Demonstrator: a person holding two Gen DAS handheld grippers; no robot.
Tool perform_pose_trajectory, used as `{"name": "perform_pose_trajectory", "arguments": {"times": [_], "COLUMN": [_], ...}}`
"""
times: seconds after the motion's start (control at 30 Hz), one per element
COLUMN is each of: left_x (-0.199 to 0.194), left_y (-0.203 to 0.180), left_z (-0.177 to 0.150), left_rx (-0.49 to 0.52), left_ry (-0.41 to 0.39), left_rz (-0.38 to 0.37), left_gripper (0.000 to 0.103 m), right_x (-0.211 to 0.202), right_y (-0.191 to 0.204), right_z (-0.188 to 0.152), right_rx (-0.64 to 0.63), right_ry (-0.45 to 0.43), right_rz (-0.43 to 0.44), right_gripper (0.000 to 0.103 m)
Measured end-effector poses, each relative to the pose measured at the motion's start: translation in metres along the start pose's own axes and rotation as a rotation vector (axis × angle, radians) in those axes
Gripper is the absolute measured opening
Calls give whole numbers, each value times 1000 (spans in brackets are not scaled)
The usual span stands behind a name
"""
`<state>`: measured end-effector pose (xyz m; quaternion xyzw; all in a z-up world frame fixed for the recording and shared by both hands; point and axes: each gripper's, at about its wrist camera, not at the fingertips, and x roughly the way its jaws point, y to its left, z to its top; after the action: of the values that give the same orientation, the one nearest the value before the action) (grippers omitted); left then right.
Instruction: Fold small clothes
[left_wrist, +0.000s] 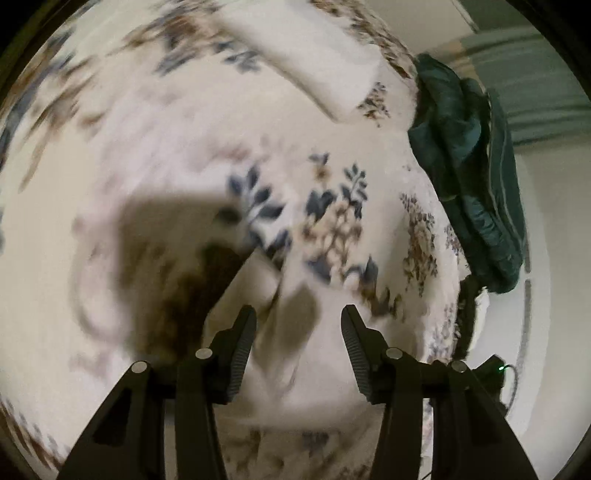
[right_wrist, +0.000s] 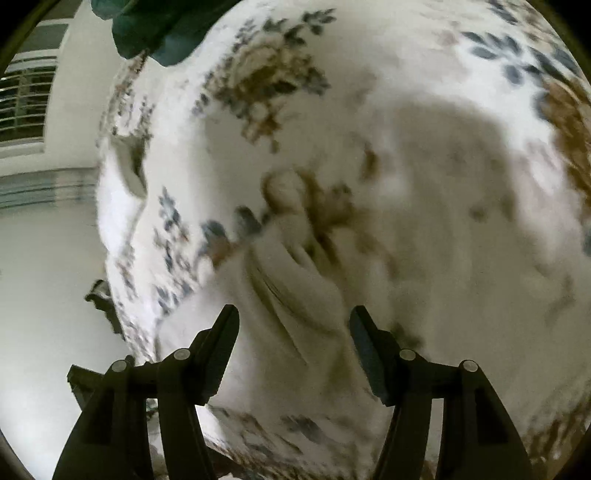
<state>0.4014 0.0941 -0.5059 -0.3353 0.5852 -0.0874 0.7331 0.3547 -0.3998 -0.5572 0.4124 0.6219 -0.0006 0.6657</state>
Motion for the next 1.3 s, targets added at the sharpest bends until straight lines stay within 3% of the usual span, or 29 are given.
{"name": "perform_pose_trajectory", "arguments": {"times": [0.13, 0.17, 0.2, 0.23, 0.43, 0.53, 0.6, 0.63, 0.7, 0.77, 0.83, 0.97, 1.13, 1.3], "left_x": [58, 70, 78, 81, 70, 71, 72, 73, 59, 43, 35, 46, 63, 58], "left_y": [-4, -3, -1, 0, 23, 31, 27, 23, 19, 17, 17, 24, 34, 44], "left_z": [23, 24, 25, 24, 20, 18, 22, 24, 25, 23, 18, 3, -17, -21], "left_rx": [42, 48, 58, 61, -13, -41, -51, -57, -75, -83, -83, -87, -2, -35], "left_ry": [110, 126, 123, 116, 64, 72, 105, 118, 115, 89, 78, 129, 169, 171], "left_rz": [60, 89, 102, 105, 46, 22, -4, -9, -61, -89, -91, -67, 81, 49], "left_gripper": [42, 36, 22, 10, 9, 9, 15, 24, 39, 60, 66, 66, 66, 66], "right_x": [31, 41, 46, 51, 57, 68, 71, 68, 60, 50, 49, 70, 90, 103], "right_y": [4, 5, 5, 5, -16, -26, -19, -17, -10, -8, -11, -27, -31, -35], "right_z": [23, 28, 29, 31, 32, 35, 38, 39, 42, 41, 38, 24, 10, 7], "right_rx": [42, 55, 64, 79, 251, 297, 263, 250, 205, 160, 115, 85, 59, 58], "right_ry": [36, 38, 40, 42, -30, 3, 35, 37, 44, 41, 75, 205, 282, 334], "right_rz": [41, 40, 50, 51, 110, 111, 93, 83, 71, 86, 85, 123, 144, 186], "right_gripper": [63, 53, 22, 12, 10, 10, 17, 23, 65, 76, 76, 76, 76, 76]}}
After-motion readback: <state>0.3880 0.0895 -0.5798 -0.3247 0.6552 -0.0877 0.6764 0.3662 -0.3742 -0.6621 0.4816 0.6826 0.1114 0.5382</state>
